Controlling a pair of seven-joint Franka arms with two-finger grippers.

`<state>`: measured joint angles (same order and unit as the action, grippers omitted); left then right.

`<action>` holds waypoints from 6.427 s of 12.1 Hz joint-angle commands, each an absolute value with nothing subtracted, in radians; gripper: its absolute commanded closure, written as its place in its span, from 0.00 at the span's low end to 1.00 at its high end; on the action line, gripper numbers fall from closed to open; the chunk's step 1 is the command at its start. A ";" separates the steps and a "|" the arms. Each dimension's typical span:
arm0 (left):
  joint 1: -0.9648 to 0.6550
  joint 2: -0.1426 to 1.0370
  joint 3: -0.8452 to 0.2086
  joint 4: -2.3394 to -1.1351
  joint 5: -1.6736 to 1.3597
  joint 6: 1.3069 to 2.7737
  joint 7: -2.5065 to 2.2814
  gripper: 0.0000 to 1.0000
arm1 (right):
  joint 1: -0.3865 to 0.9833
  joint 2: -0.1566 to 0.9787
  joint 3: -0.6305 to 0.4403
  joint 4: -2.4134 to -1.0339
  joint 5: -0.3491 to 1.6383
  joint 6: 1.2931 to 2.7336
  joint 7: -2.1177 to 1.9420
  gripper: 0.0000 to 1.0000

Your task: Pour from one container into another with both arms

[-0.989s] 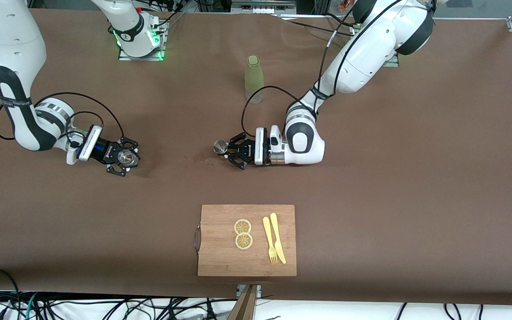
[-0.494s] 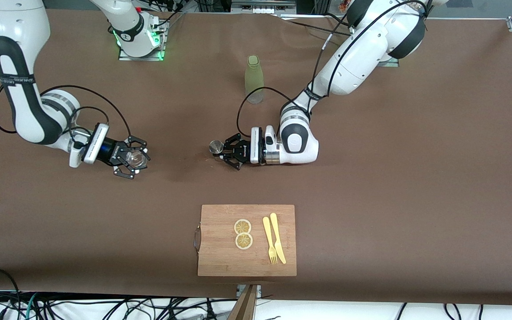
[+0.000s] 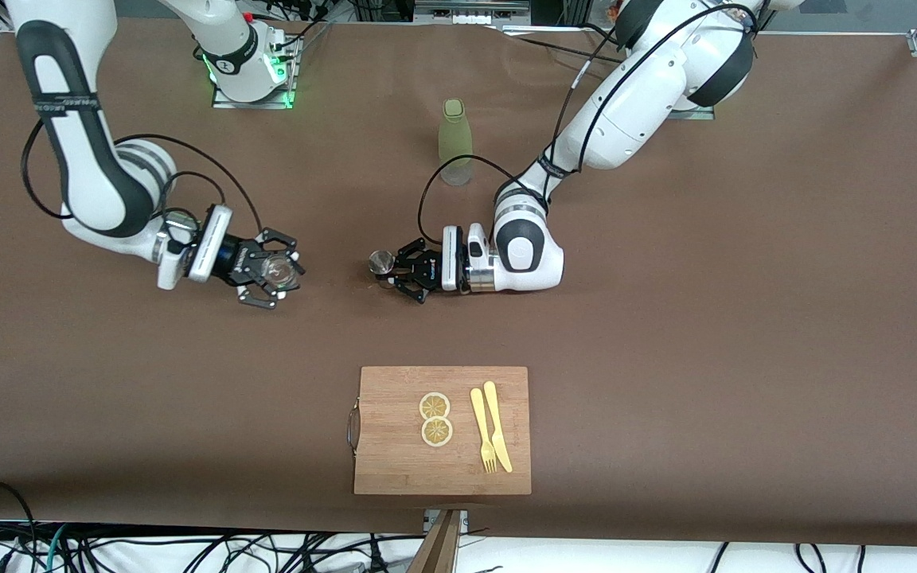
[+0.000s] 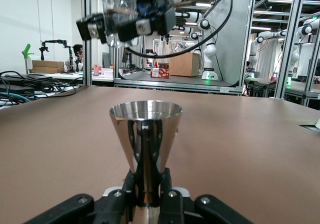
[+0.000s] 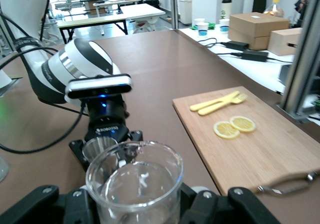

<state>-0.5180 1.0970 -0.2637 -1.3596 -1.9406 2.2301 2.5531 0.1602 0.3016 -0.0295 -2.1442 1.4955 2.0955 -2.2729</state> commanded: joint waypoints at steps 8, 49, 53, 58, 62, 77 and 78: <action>-0.535 1.115 -0.259 -1.324 -1.990 2.250 2.609 1.00 | 0.201 0.210 0.123 -2.238 1.482 2.241 -2.163 0.70; -0.535 1.112 -0.232 -1.325 -1.979 2.241 2.606 1.00 | 0.255 0.172 0.184 -2.172 0.793 2.479 -1.359 0.74; -0.535 1.104 -0.232 -1.325 -1.976 2.241 2.597 1.00 | 0.174 0.160 0.166 -2.171 0.897 2.377 -1.518 0.74; -0.529 1.080 -0.229 -1.330 -1.968 2.241 2.571 1.00 | 0.127 0.242 0.023 -2.172 1.253 2.124 -2.005 0.74; -0.514 1.049 -0.209 -1.344 -1.931 2.240 2.554 1.00 | 0.058 0.365 -0.096 -2.168 1.365 1.926 -2.328 0.74; -0.388 0.954 -0.209 -1.480 -1.724 2.185 2.493 1.00 | -0.034 0.868 -0.233 -1.807 1.396 1.580 -2.680 0.73; -0.370 0.942 -0.209 -1.500 -1.707 2.163 2.494 1.00 | -0.038 0.903 -0.233 -1.771 1.396 1.560 -2.695 0.73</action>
